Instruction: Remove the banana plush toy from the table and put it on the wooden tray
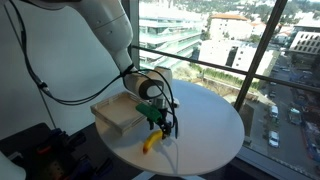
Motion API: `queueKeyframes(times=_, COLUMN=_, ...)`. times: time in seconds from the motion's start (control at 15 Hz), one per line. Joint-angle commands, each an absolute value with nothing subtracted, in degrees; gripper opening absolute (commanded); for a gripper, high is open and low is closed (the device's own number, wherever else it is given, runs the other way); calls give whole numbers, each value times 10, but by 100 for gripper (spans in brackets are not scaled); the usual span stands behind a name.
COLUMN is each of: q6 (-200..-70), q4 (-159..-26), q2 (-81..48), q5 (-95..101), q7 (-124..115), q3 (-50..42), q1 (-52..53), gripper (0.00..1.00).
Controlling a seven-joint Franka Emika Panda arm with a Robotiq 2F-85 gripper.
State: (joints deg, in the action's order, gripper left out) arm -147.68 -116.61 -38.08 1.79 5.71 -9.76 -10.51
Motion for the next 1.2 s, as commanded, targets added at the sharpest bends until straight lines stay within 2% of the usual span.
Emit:
queueKeyframes(times=0.0, q6=-1483, q4=-1161, q2=-384, q5=19, q7=52, q3=-88, q1=-110, gripper=100)
queueKeyframes(times=0.67, q6=-1509, q4=-1159, q2=-404, q5=21, q7=50, q3=-86, q1=-109, gripper=100)
queueKeyframes(times=0.73, q6=-1507, q4=-1158, q2=-404, q5=20, q7=52, q3=-85, q1=-110, gripper=92)
queueKeyframes(times=0.8, q6=-1506, q4=-1158, q2=-405, q5=20, q7=52, q3=-84, q1=-110, gripper=74)
queueKeyframes(times=1.13, q6=-1502, q4=-1156, q2=-407, q5=19, q7=51, q3=-85, q1=-111, gripper=34)
